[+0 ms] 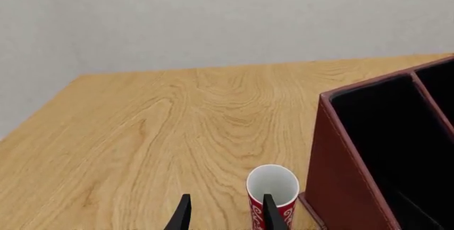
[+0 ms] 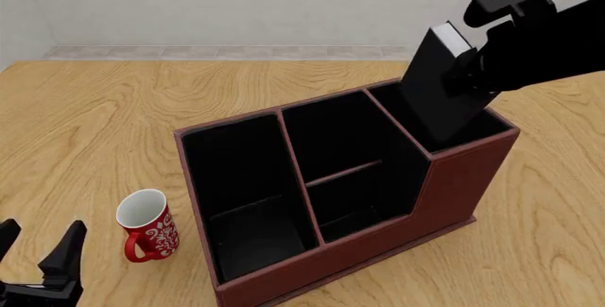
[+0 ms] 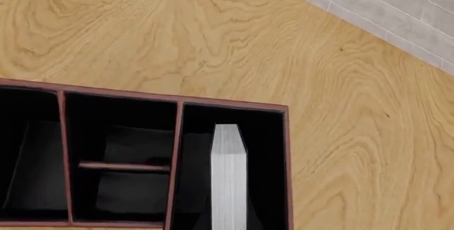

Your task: Pick up the book and place it in the right compartment of the caddy.

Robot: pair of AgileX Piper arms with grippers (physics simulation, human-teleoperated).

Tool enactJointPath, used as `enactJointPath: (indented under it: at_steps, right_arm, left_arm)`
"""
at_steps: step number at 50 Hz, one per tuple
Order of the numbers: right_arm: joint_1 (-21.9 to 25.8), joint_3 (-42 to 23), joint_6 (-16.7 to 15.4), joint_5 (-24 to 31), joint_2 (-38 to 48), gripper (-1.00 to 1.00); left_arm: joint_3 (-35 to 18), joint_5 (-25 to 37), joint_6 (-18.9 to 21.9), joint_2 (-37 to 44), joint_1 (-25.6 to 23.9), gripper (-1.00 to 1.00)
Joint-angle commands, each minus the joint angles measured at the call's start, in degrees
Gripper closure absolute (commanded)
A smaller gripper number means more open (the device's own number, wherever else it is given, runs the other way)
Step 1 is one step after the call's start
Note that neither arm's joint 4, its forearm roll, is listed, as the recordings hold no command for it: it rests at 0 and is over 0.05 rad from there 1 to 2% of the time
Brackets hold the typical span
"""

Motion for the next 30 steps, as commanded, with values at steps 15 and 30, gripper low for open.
enactJointPath:
  at_steps: [15,30]
  right_arm:
    - [-0.28,2.86,2.02,-3.49,1.35,1.00]
    - [-0.37,4.03,2.93,-5.50,2.35,1.00]
  left_arm:
    - [0.01,0.47,0.29,-0.11,0.18,-1.00]
    - [0.00,0.06,0.17,0.25,0.33,-1.00]
